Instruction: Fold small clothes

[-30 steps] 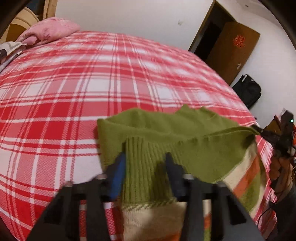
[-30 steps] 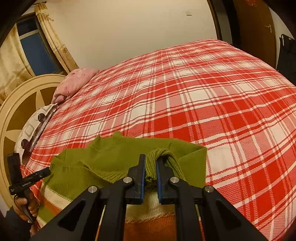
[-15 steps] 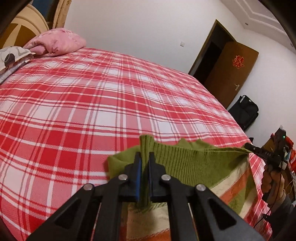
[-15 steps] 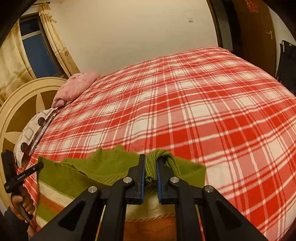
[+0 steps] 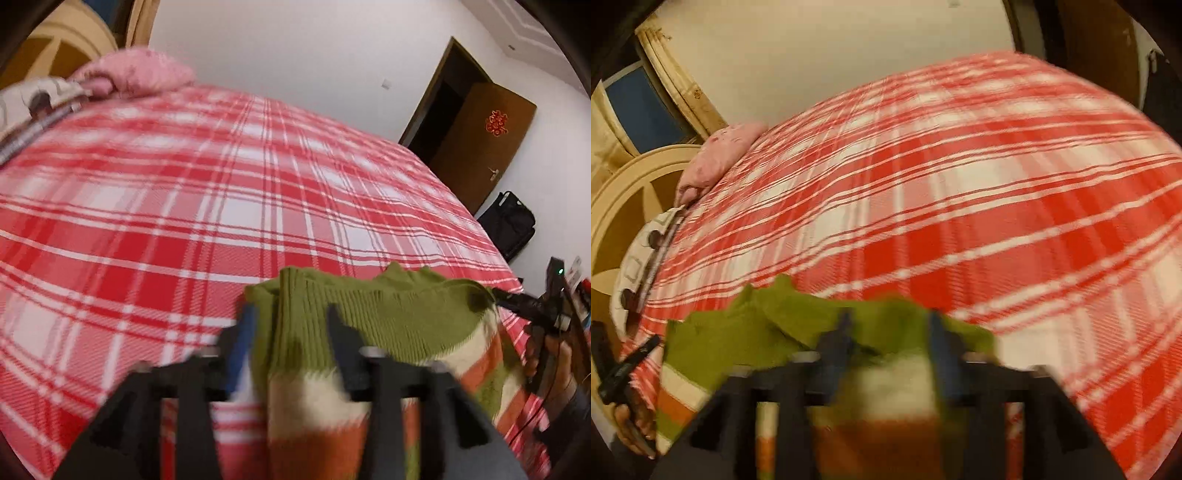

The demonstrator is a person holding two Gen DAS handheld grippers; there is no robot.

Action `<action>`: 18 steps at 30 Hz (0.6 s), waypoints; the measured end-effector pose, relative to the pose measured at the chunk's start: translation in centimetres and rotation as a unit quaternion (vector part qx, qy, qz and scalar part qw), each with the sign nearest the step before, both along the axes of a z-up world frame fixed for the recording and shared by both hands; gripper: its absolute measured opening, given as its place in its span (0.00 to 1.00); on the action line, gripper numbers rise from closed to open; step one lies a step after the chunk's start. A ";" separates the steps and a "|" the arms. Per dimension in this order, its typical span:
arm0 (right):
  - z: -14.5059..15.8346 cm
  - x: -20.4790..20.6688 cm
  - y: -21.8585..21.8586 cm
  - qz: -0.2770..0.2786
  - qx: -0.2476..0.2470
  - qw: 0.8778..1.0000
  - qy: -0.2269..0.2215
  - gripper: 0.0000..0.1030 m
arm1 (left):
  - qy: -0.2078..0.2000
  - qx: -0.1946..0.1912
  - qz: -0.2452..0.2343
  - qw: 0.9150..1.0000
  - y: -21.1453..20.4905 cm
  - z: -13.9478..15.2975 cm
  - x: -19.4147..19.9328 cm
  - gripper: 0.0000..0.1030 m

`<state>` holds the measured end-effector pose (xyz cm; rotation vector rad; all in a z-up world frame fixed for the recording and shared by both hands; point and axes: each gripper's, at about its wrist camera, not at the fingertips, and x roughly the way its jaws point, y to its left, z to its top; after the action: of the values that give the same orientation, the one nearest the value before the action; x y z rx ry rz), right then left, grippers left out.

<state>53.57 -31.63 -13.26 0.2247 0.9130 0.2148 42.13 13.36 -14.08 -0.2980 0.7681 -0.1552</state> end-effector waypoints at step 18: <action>-1.2 -16.0 -3.4 0.040 0.024 0.997 0.066 0.32 | -0.002 0.076 -0.028 0.997 -3.0 -1.4 -7.9 0.64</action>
<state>37.52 -35.05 -14.48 0.2502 1.0506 0.2991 34.22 10.41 -15.45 -0.1321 0.7808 -0.1501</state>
